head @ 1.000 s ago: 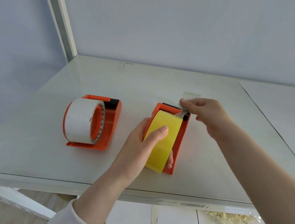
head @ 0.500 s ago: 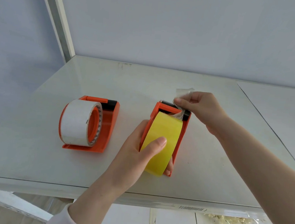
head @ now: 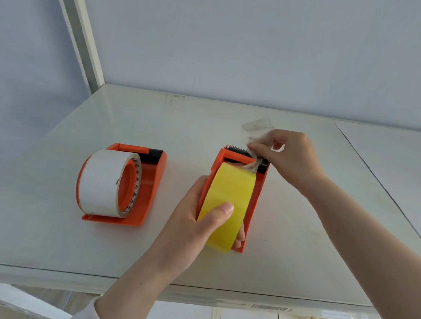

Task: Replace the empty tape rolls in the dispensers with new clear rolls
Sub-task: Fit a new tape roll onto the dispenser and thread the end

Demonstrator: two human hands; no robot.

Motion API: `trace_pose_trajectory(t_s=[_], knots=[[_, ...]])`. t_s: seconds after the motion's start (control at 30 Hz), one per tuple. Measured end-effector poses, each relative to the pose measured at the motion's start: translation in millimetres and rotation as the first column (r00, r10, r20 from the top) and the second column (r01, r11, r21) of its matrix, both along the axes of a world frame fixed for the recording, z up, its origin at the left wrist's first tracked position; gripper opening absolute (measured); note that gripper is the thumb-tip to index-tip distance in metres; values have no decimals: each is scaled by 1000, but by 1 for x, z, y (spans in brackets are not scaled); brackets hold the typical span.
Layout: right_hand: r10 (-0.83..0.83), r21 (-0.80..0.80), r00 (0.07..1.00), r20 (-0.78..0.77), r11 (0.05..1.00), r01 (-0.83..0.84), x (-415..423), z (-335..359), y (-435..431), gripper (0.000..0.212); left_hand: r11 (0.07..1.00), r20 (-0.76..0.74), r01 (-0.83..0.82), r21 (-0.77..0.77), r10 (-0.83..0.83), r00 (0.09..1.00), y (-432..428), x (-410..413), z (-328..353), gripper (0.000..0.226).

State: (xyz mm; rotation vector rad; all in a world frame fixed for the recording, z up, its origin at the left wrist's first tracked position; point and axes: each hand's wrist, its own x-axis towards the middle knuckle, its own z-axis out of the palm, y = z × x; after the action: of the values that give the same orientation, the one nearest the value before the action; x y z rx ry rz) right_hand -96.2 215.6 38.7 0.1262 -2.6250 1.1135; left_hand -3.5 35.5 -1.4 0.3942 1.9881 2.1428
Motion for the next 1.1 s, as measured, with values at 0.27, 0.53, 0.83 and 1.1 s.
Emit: trace_pose_trajectory(t_s=[0.27,0.53,0.83,1.1], knots=[[152,-407,849,506,910,80,-11,21,3,21,1000,37,5,-9,-5,999,4,-3,10,36],[215,-512,859,464,857,62,-8,23,12,23,1000,46,27,12,-28,999,4,-4,12,35],[210,-105,938,274,977,-188,2,12,16,11,1000,53,14,-12,-14,999,5,-8,9,35],[222,-132,966,134,970,-205,-7,4,14,11,998,32,61,1,-61,998,1,-11,13,36]])
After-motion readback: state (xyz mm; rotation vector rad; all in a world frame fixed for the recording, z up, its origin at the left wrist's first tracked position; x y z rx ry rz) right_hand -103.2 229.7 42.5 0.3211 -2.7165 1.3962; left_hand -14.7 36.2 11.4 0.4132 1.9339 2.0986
